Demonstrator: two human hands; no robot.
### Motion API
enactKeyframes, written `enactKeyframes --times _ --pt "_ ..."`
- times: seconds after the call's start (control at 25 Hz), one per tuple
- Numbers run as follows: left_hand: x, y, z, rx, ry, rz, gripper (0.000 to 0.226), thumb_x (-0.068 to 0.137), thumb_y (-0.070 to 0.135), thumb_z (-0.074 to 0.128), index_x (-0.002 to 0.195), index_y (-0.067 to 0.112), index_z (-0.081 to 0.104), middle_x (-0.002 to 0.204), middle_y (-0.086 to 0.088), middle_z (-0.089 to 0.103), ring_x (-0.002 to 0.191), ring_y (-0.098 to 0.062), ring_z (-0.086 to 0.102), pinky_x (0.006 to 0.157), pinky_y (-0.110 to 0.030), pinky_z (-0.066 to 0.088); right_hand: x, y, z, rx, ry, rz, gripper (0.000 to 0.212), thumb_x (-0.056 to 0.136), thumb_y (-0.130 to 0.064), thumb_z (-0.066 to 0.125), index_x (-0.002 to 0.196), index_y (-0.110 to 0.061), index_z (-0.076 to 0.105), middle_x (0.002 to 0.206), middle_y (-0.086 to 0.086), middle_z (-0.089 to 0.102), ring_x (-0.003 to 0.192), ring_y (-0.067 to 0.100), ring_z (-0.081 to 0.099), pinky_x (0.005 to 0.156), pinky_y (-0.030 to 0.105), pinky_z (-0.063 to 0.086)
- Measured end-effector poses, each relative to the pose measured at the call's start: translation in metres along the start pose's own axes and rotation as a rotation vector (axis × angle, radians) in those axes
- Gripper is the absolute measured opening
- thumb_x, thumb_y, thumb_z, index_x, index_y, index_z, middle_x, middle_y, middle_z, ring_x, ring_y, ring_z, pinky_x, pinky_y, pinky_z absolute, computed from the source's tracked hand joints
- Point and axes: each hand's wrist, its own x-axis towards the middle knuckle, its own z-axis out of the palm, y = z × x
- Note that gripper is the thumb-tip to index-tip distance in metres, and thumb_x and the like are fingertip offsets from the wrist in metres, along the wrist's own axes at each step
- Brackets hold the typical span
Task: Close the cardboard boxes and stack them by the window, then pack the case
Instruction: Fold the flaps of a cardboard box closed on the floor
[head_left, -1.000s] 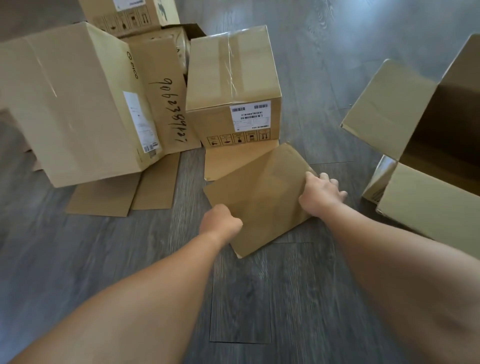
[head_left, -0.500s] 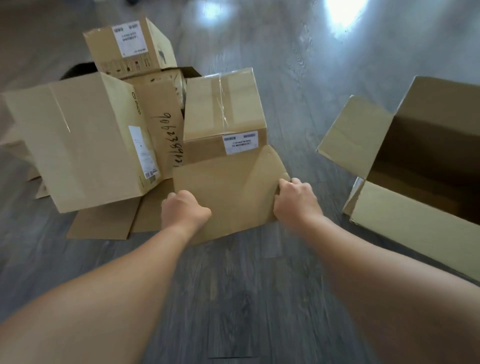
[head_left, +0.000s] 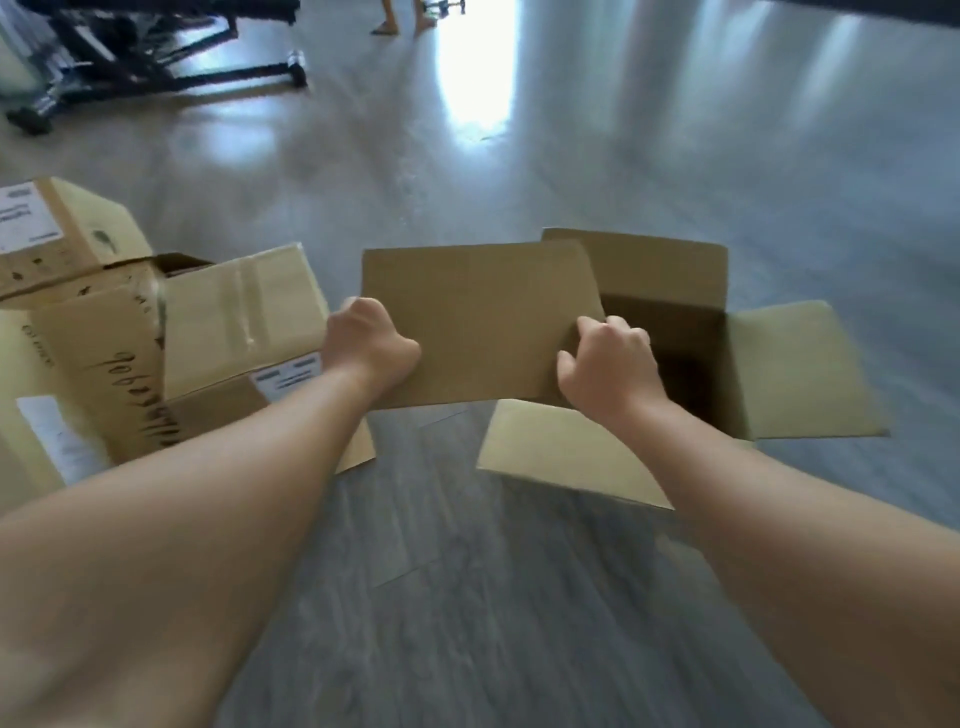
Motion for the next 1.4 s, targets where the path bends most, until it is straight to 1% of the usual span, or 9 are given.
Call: enactKeyframes --times 0.28,0.4,0.68,0.84,1.0,1.12,1.2,1.28,1.4 --pt "-0.007 0.119 0.081 -0.084 -0.2 0.261 0.025 0.075 0.004 0.054 0.095 0.002 0.068 0.097 -0.012 0.067 0.09 -0.03 0.06 0.07 -0.028 0.044 -0.027 0.141 -0.03 0.01 -0.043 0.318 0.027 0.091 -0.035 0.062 0.088 -0.009 0.054 0.102 0.021 0.062 0.099 0.042 0.057 0.084 0.04 0.044" --pt "-0.003 0.128 0.104 -0.163 -0.241 0.252 0.025 0.076 0.001 0.053 0.094 0.001 0.07 0.104 -0.01 0.068 0.094 -0.029 0.06 0.073 -0.026 0.043 -0.028 0.161 -0.028 0.031 -0.045 0.339 0.036 0.088 -0.037 0.072 0.103 -0.005 0.066 0.111 0.02 0.065 0.106 0.04 0.06 0.086 0.037 0.045" --pt "0.006 0.112 0.127 -0.213 -0.393 0.222 0.016 0.075 -0.003 0.047 0.085 0.005 0.057 0.097 -0.005 0.055 0.092 -0.03 0.054 0.068 -0.028 0.043 -0.011 0.164 -0.011 0.012 -0.154 0.331 0.053 0.09 -0.041 0.071 0.122 -0.001 0.06 0.134 0.019 0.05 0.116 0.037 0.056 0.096 0.04 0.046" --pt "0.007 0.098 0.135 -0.128 -0.466 0.221 0.031 0.074 0.002 0.054 0.104 0.0 0.059 0.127 -0.015 0.054 0.114 -0.035 0.055 0.082 -0.039 0.052 -0.013 0.16 0.0 -0.041 -0.22 0.281 0.048 0.091 -0.042 0.069 0.114 0.001 0.062 0.148 0.023 0.04 0.128 0.038 0.049 0.102 0.04 0.043" --pt "0.012 0.091 0.137 -0.004 -0.408 0.27 0.047 0.086 0.012 0.063 0.13 -0.001 0.054 0.158 -0.011 0.035 0.137 -0.031 0.043 0.103 -0.034 0.041 -0.016 0.159 0.01 -0.026 -0.229 0.242 0.049 0.093 -0.044 0.066 0.113 0.0 0.064 0.153 0.02 0.039 0.139 0.035 0.04 0.109 0.039 0.037" --pt "0.017 0.078 0.134 0.087 -0.353 0.255 0.038 0.088 0.016 0.061 0.122 0.001 0.057 0.163 -0.013 0.024 0.141 -0.034 0.038 0.108 -0.04 0.038 -0.018 0.164 0.01 -0.074 -0.181 0.235 0.042 0.093 -0.043 0.067 0.102 -0.002 0.067 0.151 0.021 0.042 0.143 0.035 0.036 0.112 0.045 0.037" --pt "0.02 0.069 0.13 0.179 -0.319 0.199 0.033 0.087 0.017 0.055 0.117 0.006 0.056 0.164 -0.013 0.02 0.148 -0.032 0.027 0.118 -0.049 0.025 -0.019 0.175 0.004 -0.154 -0.121 0.272 0.038 0.092 -0.042 0.067 0.097 -0.005 0.068 0.146 0.022 0.047 0.141 0.038 0.038 0.113 0.05 0.036" --pt "0.022 0.062 0.126 0.256 -0.322 0.128 0.049 0.086 0.019 0.052 0.134 0.006 0.05 0.165 -0.011 0.018 0.153 -0.027 0.014 0.119 -0.06 0.012 -0.021 0.189 -0.003 -0.259 -0.088 0.357 0.042 0.09 -0.045 0.065 0.107 -0.006 0.068 0.149 0.024 0.043 0.143 0.04 0.033 0.118 0.055 0.026" --pt "0.022 0.059 0.119 0.254 -0.347 0.026 0.068 0.087 0.023 0.05 0.15 0.006 0.032 0.163 -0.01 0.019 0.153 -0.029 0.008 0.112 -0.071 0.014 -0.031 0.205 -0.01 -0.34 -0.072 0.552 0.054 0.09 -0.051 0.061 0.123 -0.008 0.061 0.158 0.029 0.026 0.147 0.047 0.019 0.118 0.061 0.016"
